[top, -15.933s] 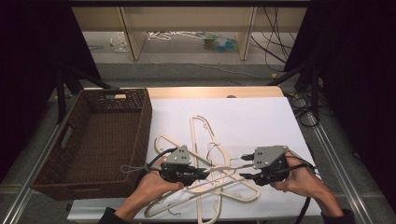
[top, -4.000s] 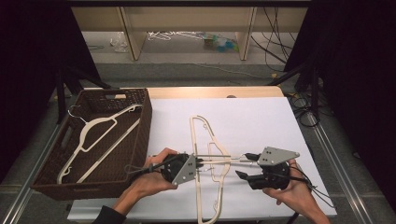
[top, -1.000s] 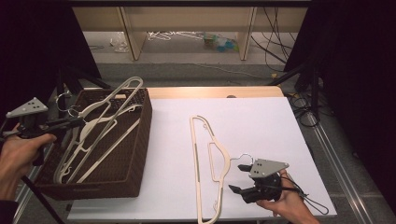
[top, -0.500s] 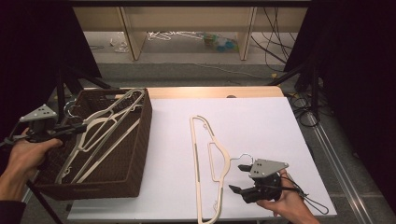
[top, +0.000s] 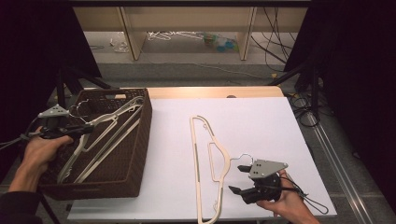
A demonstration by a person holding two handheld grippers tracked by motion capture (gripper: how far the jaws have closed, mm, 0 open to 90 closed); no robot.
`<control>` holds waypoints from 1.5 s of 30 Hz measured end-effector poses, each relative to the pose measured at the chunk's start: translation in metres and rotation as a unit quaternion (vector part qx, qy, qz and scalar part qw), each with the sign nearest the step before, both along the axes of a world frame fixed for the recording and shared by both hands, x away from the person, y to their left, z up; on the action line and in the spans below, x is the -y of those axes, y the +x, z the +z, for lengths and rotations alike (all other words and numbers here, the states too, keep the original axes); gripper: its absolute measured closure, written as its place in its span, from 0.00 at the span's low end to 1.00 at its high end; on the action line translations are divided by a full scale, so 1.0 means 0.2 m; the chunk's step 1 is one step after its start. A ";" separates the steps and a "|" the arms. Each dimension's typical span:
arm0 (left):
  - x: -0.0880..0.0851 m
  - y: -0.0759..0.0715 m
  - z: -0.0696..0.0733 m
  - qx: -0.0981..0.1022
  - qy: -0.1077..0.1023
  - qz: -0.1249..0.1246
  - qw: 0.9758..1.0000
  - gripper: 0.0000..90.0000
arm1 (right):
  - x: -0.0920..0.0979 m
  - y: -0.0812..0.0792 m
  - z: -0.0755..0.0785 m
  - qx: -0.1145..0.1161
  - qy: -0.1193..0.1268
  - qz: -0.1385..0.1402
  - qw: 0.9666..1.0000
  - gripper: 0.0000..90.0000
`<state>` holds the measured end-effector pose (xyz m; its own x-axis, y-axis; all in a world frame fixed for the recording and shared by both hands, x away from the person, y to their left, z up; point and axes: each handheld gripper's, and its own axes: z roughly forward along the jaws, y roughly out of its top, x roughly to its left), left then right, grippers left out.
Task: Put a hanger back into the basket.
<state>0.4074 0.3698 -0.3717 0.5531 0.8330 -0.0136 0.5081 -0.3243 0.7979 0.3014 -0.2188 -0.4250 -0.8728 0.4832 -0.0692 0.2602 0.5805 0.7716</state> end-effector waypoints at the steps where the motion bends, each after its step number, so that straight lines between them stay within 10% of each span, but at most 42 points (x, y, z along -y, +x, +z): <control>1: 0.01 0.00 -0.01 -0.006 -0.003 0.009 1.000 0.95 | 0.00 0.00 0.00 0.001 0.003 -0.002 1.000 0.33; 6: 0.03 0.03 -0.07 -0.023 -0.012 0.038 0.999 0.94 | 0.00 0.00 0.00 0.000 -0.001 0.000 1.000 0.33; 18: -0.04 0.05 -0.13 0.004 0.009 0.079 0.997 0.85 | -0.01 0.00 -0.01 -0.001 -0.001 0.001 1.000 0.33; 21: -0.05 0.02 -0.15 -0.001 0.011 0.122 0.992 0.80 | 0.00 0.00 -0.01 -0.003 -0.004 0.002 1.000 0.32; 30: -0.09 0.00 -0.16 -0.004 0.041 0.146 0.988 0.70 | -0.01 0.01 -0.02 -0.005 -0.004 0.002 1.000 0.32; 38: 0.03 -0.07 -0.10 0.028 -0.021 0.159 0.987 0.52 | -0.01 0.01 -0.03 -0.009 -0.006 -0.002 1.000 0.32; 45: 0.22 -0.18 -0.03 0.064 -0.073 0.121 0.988 0.40 | 0.00 0.02 -0.03 -0.012 -0.008 -0.024 1.000 0.31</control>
